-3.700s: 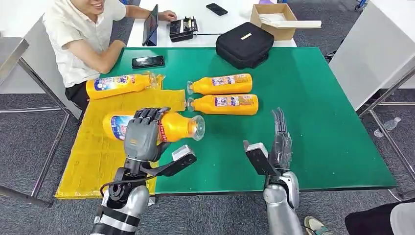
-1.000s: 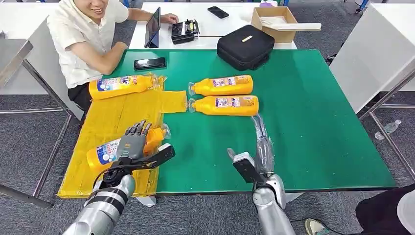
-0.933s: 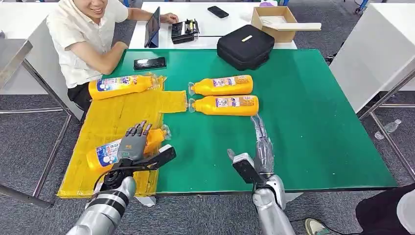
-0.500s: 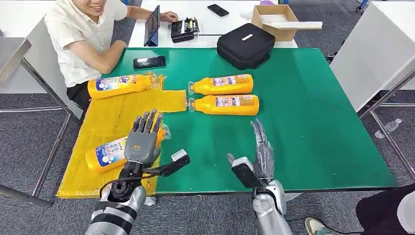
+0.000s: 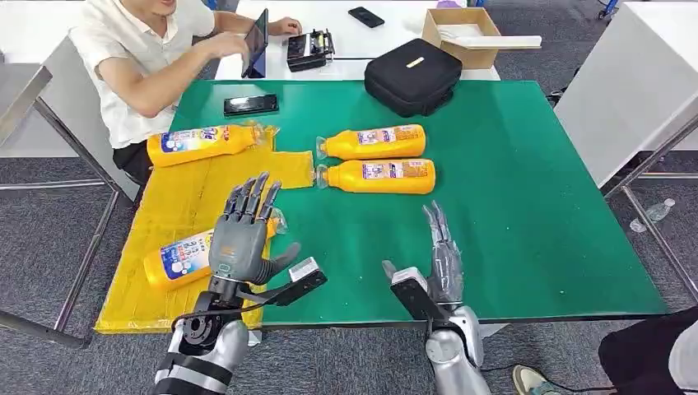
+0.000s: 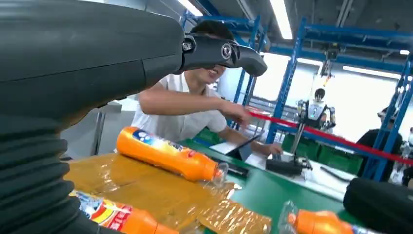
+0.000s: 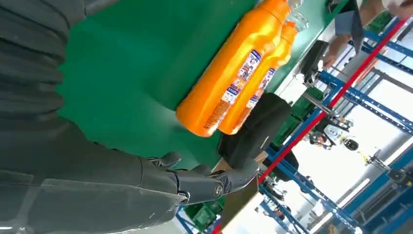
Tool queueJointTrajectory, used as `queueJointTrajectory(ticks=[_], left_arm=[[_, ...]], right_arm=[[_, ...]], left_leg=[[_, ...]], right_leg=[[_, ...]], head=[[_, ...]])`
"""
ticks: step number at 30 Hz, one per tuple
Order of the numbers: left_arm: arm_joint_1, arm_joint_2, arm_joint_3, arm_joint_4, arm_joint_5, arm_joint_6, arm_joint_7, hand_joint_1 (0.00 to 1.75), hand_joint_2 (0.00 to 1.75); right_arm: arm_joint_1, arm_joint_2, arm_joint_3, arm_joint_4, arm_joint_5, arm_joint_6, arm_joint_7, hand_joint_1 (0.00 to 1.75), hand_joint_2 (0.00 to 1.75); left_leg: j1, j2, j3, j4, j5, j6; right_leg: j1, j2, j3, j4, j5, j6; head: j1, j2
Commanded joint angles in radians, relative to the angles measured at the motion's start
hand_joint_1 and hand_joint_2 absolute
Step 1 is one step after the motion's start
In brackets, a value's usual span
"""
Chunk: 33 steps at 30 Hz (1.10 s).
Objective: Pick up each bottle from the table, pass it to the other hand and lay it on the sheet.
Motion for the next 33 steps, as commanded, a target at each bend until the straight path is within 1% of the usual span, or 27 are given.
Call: queueJointTrajectory(ticks=[1,2,3,4,6,8,9,10,11,12,14,15,16,17,18,19,20,21,22,23,26,27,28,29,31,32,33], left_arm=[[0.017,0.0,-0.026,-0.065,0.096,-0.026,-0.042,0.0,0.0],[0.029,-0.01,-0.021,-0.087,0.182,-0.051,-0.065,0.0,0.0],[0.047,-0.021,-0.012,-0.122,0.333,-0.103,-0.116,0.0,0.0],[0.06,-0.032,-0.002,-0.144,0.449,-0.153,-0.15,0.0,0.0],[0.085,-0.06,0.033,-0.162,0.61,-0.218,-0.155,0.0,0.0],[0.151,-0.069,0.044,-0.195,0.655,-0.213,-0.161,0.0,0.0],[0.177,-0.069,0.044,-0.221,0.675,-0.209,-0.164,0.0,0.0],[0.192,-0.069,0.044,-0.24,0.68,-0.208,-0.161,0.0,0.0],[0.199,-0.069,0.046,-0.251,0.692,-0.212,-0.157,0.0,0.0],[0.202,-0.069,0.047,-0.256,0.705,-0.221,-0.146,0.0,0.0],[0.185,-0.068,0.053,-0.241,0.764,-0.271,-0.12,0.0,0.0],[0.177,-0.069,0.068,-0.211,0.86,-0.297,-0.079,0.0,0.0],[0.175,-0.069,0.078,-0.192,0.893,-0.3,-0.07,0.0,1.75],[0.173,-0.069,0.088,-0.182,0.887,-0.281,-0.084,0.0,1.75],[0.169,-0.069,0.094,-0.174,0.887,-0.252,-0.077,0.0,0.0],[0.173,-0.069,0.1,-0.181,0.953,-0.261,-0.074,0.0,0.0],[0.183,-0.069,0.105,-0.197,0.971,-0.251,-0.086,0.0,0.0],[0.192,-0.069,0.105,-0.209,0.975,-0.253,-0.095,0.0,1.75],[0.21,-0.069,0.107,-0.235,0.987,-0.261,-0.111,0.0,1.75],[0.233,-0.069,0.102,-0.259,1.014,-0.279,-0.108,0.0,1.75],[0.269,-0.069,0.1,-0.268,1.087,-0.319,-0.132,0.0,1.75],[0.269,-0.069,0.1,-0.268,1.087,-0.319,-0.132,0.0,1.75],[0.28,-0.069,0.108,-0.27,1.112,-0.318,-0.149,0.0,1.75],[0.29,-0.069,0.109,-0.276,1.081,-0.304,-0.165,0.0,1.75],[0.298,-0.069,0.086,-0.281,1.026,-0.286,-0.188,0.0,1.75],[0.302,-0.069,0.066,-0.282,1.017,-0.285,-0.189,0.0,1.75],[0.303,-0.069,0.053,-0.28,1.014,-0.282,-0.187,0.0,1.75]], right_arm=[[0.003,0.014,-0.032,-0.034,-0.098,0.071,-0.01,0.0,1.75],[0.007,0.035,-0.064,-0.051,-0.268,0.219,-0.025,0.0,1.75],[0.018,0.048,-0.12,-0.07,-0.444,0.376,-0.004,0.0,1.75],[0.03,0.05,-0.129,-0.088,-0.445,0.379,-0.005,0.0,1.75],[0.055,0.062,-0.132,-0.131,-0.423,0.376,0.005,0.0,1.75],[0.098,0.084,-0.115,-0.196,-0.355,0.356,0.025,0.0,1.75],[0.117,0.097,-0.095,-0.24,-0.33,0.348,0.038,0.0,1.75],[0.13,0.105,-0.078,-0.273,-0.318,0.348,0.056,0.0,1.75],[0.137,0.11,-0.065,-0.296,-0.309,0.337,0.067,0.0,1.75],[0.141,0.114,-0.059,-0.312,-0.309,0.327,0.078,0.0,1.75],[0.14,0.112,-0.04,-0.333,-0.298,0.32,0.099,0.0,1.75],[0.136,0.116,-0.043,-0.327,-0.293,0.307,0.142,0.0,1.75],[0.132,0.109,-0.04,-0.318,-0.263,0.286,0.159,0.0,1.75],[0.131,0.111,-0.048,-0.31,-0.272,0.284,0.161,0.0,1.75],[0.132,0.125,-0.07,-0.307,-0.318,0.301,0.174,0.0,1.75],[0.137,0.128,-0.076,-0.312,-0.359,0.325,0.18,0.0,1.75],[0.148,0.129,-0.08,-0.325,-0.431,0.33,0.222,0.0,0.0],[0.156,0.129,-0.076,-0.338,-0.441,0.311,0.253,0.0,0.0],[0.164,0.129,-0.059,-0.362,-0.383,0.254,0.25,0.0,0.0],[0.179,0.129,-0.036,-0.401,-0.325,0.21,0.225,0.0,1.75],[0.213,0.128,-0.007,-0.486,-0.263,0.183,0.201,0.0,1.75],[0.213,0.128,-0.007,-0.486,-0.263,0.183,0.201,0.0,1.75],[0.224,0.101,0.03,-0.488,-0.137,0.216,0.28,0.0,1.75],[0.235,0.106,0.045,-0.493,-0.036,0.132,0.249,0.0,1.75],[0.243,0.112,0.042,-0.474,-0.014,0.105,0.261,0.0,1.75],[0.24,0.106,0.035,-0.468,0.041,0.065,0.275,0.0,1.75],[0.236,0.1,0.036,-0.465,0.076,0.05,0.279,0.0,1.75]], left_leg=[[0.0,0.001,0.003,0.0,-0.001,0.0],[0.0,0.001,0.002,0.0,-0.001,0.0],[0.0,0.001,0.001,0.0,-0.001,0.0],[0.0,0.001,0.001,0.0,-0.001,0.0],[0.001,0.001,0.004,0.001,-0.003,0.0],[0.0,0.0,0.001,0.0,-0.001,0.0],[0.0,0.002,0.004,0.0,-0.003,0.0],[0.0,0.002,0.003,0.0,-0.002,0.0],[0.0,0.004,0.005,0.0,-0.004,0.0],[0.0,0.003,0.001,0.0,-0.002,0.0],[0.0,0.003,0.001,0.001,-0.004,-0.001],[0.001,0.003,0.002,0.001,-0.004,-0.001],[0.0,0.002,0.0,0.0,-0.002,-0.001],[0.001,0.002,0.002,0.0,-0.003,-0.001],[0.001,0.002,0.003,0.0,-0.004,-0.001],[0.001,0.003,0.002,0.0,-0.003,-0.001],[0.001,0.003,0.003,0.0,-0.003,-0.001],[0.001,0.004,0.005,0.0,-0.004,0.0],[0.001,0.002,0.003,0.0,-0.003,-0.001],[0.001,0.002,0.003,0.0,-0.003,-0.001],[0.0,0.002,0.0,0.0,-0.002,0.0],[0.0,0.003,0.003,0.001,-0.004,0.0],[0.001,0.004,0.004,0.001,-0.005,0.0],[0.0,0.003,0.003,0.0,-0.004,0.0],[0.001,0.003,0.004,-0.001,-0.004,-0.001],[0.0,0.001,0.001,0.0,-0.002,-0.001],[0.001,0.002,0.003,0.0,-0.004,-0.001]], right_leg=[[0.001,0.0,0.002,-0.001,-0.001,-0.003],[0.001,0.0,0.002,0.0,-0.001,-0.003],[0.001,0.0,0.001,0.0,-0.001,-0.003],[0.001,-0.001,0.001,0.0,-0.001,-0.003],[0.002,-0.001,0.004,0.0,-0.003,-0.005],[0.001,-0.001,0.001,0.0,-0.001,-0.002],[0.001,0.0,0.004,-0.001,-0.003,-0.004],[0.001,0.0,0.003,0.0,-0.002,-0.003],[0.001,0.002,0.004,0.0,-0.003,-0.004],[0.0,0.002,0.001,0.0,-0.001,-0.003],[0.001,0.001,0.0,0.001,-0.003,-0.004],[0.001,0.001,0.001,0.001,-0.003,-0.005],[0.001,0.0,-0.001,0.001,-0.002,-0.003],[0.001,0.0,0.001,0.0,-0.002,-0.004],[0.002,0.0,0.002,0.0,-0.003,-0.005],[0.002,0.001,0.001,-0.001,-0.002,-0.004],[0.002,0.001,0.002,-0.001,-0.002,-0.004],[0.002,0.002,0.004,-0.001,-0.002,-0.006],[0.002,0.0,0.002,-0.001,-0.002,-0.004],[0.002,0.0,0.003,-0.001,-0.002,-0.005],[0.001,0.0,-0.001,0.0,-0.002,-0.003],[0.001,0.001,0.002,0.0,-0.004,-0.005],[0.001,0.002,0.003,0.0,-0.004,-0.005],[0.001,0.001,0.002,0.0,-0.003,-0.004],[0.001,0.001,0.002,-0.001,-0.003,-0.005],[0.001,0.0,-0.001,-0.001,-0.002,-0.003],[0.002,-0.001,0.003,-0.001,-0.003,-0.005]], head=[[0.0,0.0],[0.0,0.0],[0.0,0.0],[0.0,0.0],[0.0,0.0],[0.0,0.0],[0.0,0.0],[0.0,0.0],[0.0,0.0],[0.0,0.0],[0.0,0.0],[0.0,0.0],[0.0,0.0],[0.0,0.0],[0.0,0.0],[0.0,0.0],[0.0,0.0],[0.0,0.0],[0.0,0.0],[0.0,0.0],[0.0,0.0],[0.0,0.0],[0.0,0.0],[0.0,0.0],[0.0,0.0],[0.0,0.0],[0.0,0.0]])
